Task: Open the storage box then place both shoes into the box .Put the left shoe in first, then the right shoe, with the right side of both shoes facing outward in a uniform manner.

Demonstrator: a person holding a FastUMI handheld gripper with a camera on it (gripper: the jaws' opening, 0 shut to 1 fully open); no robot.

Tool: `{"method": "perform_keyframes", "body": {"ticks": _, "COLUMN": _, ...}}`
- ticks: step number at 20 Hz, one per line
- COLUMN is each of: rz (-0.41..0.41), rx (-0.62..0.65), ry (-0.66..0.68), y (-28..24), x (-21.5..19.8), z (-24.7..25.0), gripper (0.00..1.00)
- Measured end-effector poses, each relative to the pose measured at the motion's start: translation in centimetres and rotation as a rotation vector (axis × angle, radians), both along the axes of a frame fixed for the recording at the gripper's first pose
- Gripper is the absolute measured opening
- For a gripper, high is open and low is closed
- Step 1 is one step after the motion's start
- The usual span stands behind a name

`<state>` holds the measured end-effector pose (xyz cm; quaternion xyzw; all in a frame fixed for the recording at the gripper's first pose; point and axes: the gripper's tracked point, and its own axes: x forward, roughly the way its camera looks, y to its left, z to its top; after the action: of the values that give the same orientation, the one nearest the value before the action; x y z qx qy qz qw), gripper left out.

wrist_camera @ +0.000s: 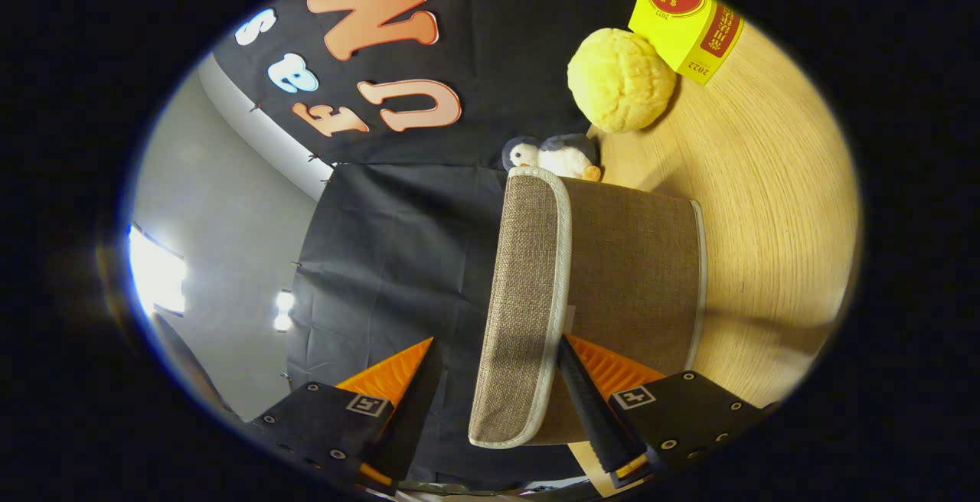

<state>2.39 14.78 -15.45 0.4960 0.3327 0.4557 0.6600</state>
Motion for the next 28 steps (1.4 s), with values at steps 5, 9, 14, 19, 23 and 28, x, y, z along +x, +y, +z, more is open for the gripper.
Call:
{"method": "perform_keyframes", "body": {"ticks": 5, "rz": -0.065, "rx": 0.011, "ry": -0.085, "y": -0.4, "x": -0.3, "z": 3.0, "gripper": 0.59}}
{"method": "perform_keyframes", "body": {"ticks": 9, "rz": -0.156, "rx": -0.026, "ry": -0.101, "y": 0.0, "x": 0.7, "z": 4.8, "gripper": 0.04}}
{"method": "perform_keyframes", "body": {"ticks": 14, "rz": -0.187, "rx": -0.078, "ry": -0.182, "y": 3.0, "x": -0.1, "z": 10.0, "gripper": 0.03}}
{"method": "perform_keyframes", "body": {"ticks": 19, "rz": -0.19, "rx": -0.15, "ry": -0.262, "y": 9.8, "x": -1.1, "z": 15.1, "gripper": 0.03}}
{"method": "perform_keyframes", "body": {"ticks": 23, "rz": -0.2, "rx": -0.195, "ry": -0.279, "y": 14.8, "x": -1.1, "z": 16.3, "gripper": 0.03}}
{"method": "perform_keyframes", "body": {"ticks": 28, "rz": -0.238, "rx": -0.343, "ry": -0.344, "y": 19.0, "x": -0.9, "z": 15.3, "gripper": 0.12}}
